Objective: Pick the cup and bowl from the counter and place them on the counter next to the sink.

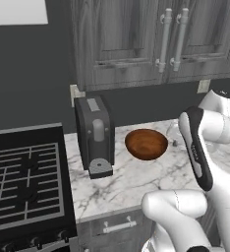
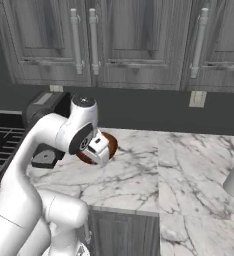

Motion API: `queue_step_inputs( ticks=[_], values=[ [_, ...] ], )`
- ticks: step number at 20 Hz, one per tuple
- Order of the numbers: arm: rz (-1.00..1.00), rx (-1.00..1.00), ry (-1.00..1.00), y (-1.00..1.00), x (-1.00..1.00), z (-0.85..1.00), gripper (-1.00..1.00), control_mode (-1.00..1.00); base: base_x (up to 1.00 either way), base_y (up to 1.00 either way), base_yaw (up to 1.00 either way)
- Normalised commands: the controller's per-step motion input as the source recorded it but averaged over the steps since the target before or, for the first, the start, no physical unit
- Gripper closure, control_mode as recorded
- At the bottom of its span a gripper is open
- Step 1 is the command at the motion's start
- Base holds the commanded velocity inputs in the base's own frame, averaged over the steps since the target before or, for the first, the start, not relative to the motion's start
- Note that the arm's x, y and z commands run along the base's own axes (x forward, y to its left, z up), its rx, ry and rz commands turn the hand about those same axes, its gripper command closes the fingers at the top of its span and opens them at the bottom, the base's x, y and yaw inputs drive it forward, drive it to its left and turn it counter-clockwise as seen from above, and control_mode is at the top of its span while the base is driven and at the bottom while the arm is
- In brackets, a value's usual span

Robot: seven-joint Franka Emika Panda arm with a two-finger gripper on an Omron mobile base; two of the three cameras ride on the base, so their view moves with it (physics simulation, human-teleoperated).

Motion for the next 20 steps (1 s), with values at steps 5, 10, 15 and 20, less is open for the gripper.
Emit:
queue_step_inputs(
  ticks=[5, 10, 15, 20],
  values=[
    [-0.08, 0.00, 0.01, -0.01, 0.44, -0.17, -1.00, -1.00, 0.00, 0.00, 0.00],
    [-0.06, 0.07, -0.04, -0.05, 0.02, -0.50, -1.00, -1.00, 0.00, 0.00, 0.00],
    [-0.03, 0.09, -0.07, 0.00, 0.00, -0.46, -1.00, -1.00, 0.00, 0.00, 0.00],
    [-0.05, 0.01, -0.01, 0.00, 0.15, 0.04, -1.00, -1.00, 0.00, 0.00, 0.00]
  ],
)
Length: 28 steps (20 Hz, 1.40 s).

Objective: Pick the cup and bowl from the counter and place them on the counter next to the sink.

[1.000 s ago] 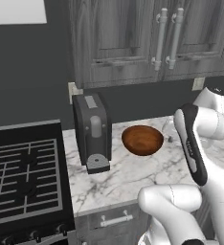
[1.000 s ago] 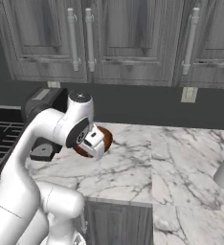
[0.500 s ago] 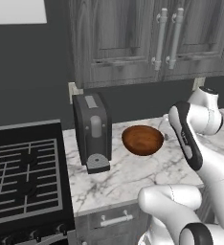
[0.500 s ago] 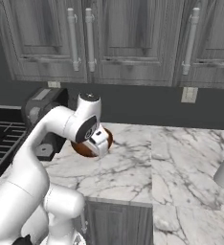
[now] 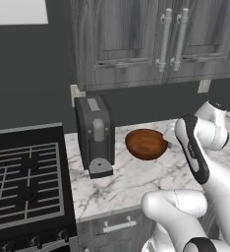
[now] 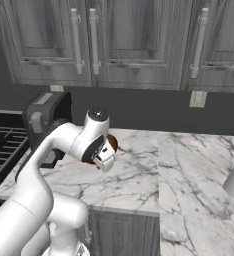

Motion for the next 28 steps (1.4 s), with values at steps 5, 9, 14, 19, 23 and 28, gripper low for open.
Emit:
queue_step_inputs(
  ticks=[5, 9, 14, 19, 23, 28],
  values=[
    [-0.03, -0.02, 0.10, 0.00, 0.45, 0.24, -1.00, -1.00, 0.00, 0.00, 0.00],
    [-0.01, 0.00, 0.12, -0.01, 0.46, -0.05, -1.00, -1.00, 0.00, 0.00, 0.00],
    [0.00, 0.07, 0.02, -0.03, 0.27, -0.39, -1.00, -1.00, 0.00, 0.00, 0.00],
    [0.00, 0.04, 0.01, -0.01, 0.41, -0.24, -1.00, -1.00, 0.00, 0.00, 0.00],
    [0.00, 0.00, 0.08, -0.01, 0.54, -0.03, -1.00, -1.00, 0.00, 0.00, 0.00],
    [0.02, 0.00, 0.15, -0.08, 0.58, 0.00, -1.00, -1.00, 0.00, 0.00, 0.00]
  ],
)
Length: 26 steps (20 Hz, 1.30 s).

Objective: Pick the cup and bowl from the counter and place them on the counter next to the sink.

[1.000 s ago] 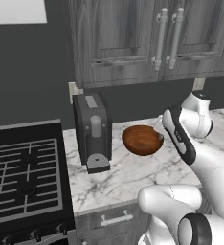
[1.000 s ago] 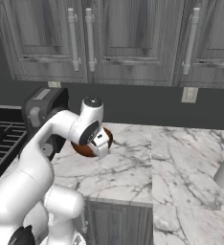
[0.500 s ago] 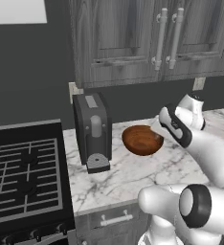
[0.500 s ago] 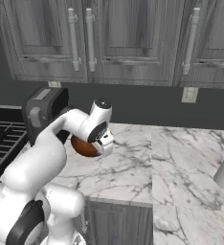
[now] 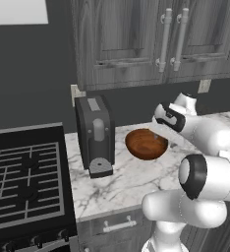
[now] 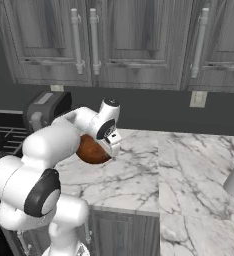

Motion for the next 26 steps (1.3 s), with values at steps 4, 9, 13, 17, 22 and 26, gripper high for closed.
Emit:
queue_step_inputs(
  ticks=[4, 9, 13, 17, 22, 26],
  values=[
    [0.04, 0.00, 0.06, -0.26, 0.41, -0.02, -1.00, -1.00, 0.00, 0.00, 0.00],
    [0.14, 0.00, 0.03, -0.34, 0.20, -0.14, -1.00, -1.00, 0.00, 0.00, 0.00],
    [0.14, 0.00, 0.00, -0.08, 0.00, -0.04, -1.00, -1.00, 0.00, 0.00, 0.00],
    [0.12, 0.00, 0.00, 0.00, 0.00, -0.05, -1.00, -1.00, 0.00, 0.00, 0.00],
    [0.09, 0.00, 0.00, 0.00, 0.00, -0.27, -1.00, -1.00, 0.00, 0.00, 0.00],
    [0.06, 0.00, 0.00, 0.00, 0.00, -0.36, -1.00, -1.00, 0.00, 0.00, 0.00]
  ],
)
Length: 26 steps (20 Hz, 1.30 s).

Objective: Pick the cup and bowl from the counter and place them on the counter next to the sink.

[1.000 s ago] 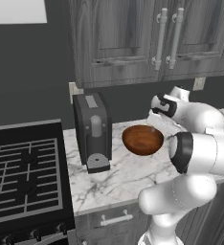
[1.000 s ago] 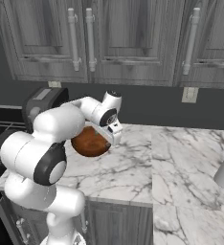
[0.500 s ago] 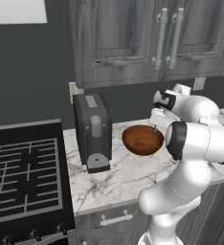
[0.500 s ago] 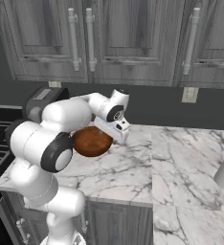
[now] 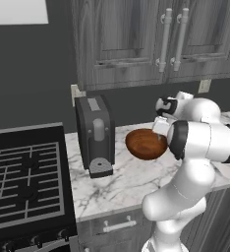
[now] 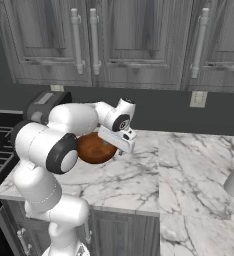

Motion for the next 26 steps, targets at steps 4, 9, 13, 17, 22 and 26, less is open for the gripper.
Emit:
queue_step_inputs(
  ticks=[4, 9, 13, 17, 22, 26],
  values=[
    [0.05, 0.00, 0.00, 0.00, 0.00, -0.15, -1.00, -1.00, 0.00, 0.00, 0.00],
    [0.04, 0.00, 0.00, 0.00, 0.00, -0.08, -1.00, -1.00, 0.00, 0.00, 0.00],
    [0.04, 0.00, 0.00, 0.01, 0.00, -0.10, -1.00, -1.00, 0.00, 0.00, 0.00],
    [0.01, 0.00, 0.00, 0.08, 0.00, -0.09, -1.00, -1.00, 0.00, 0.00, 0.00],
    [0.00, 0.00, -0.02, 0.11, 0.00, -0.01, -1.00, -1.00, 0.00, 0.00, 0.00],
    [0.00, 0.00, -0.02, 0.10, 0.00, -0.08, -1.00, -1.00, 0.00, 0.00, 0.00]
  ],
)
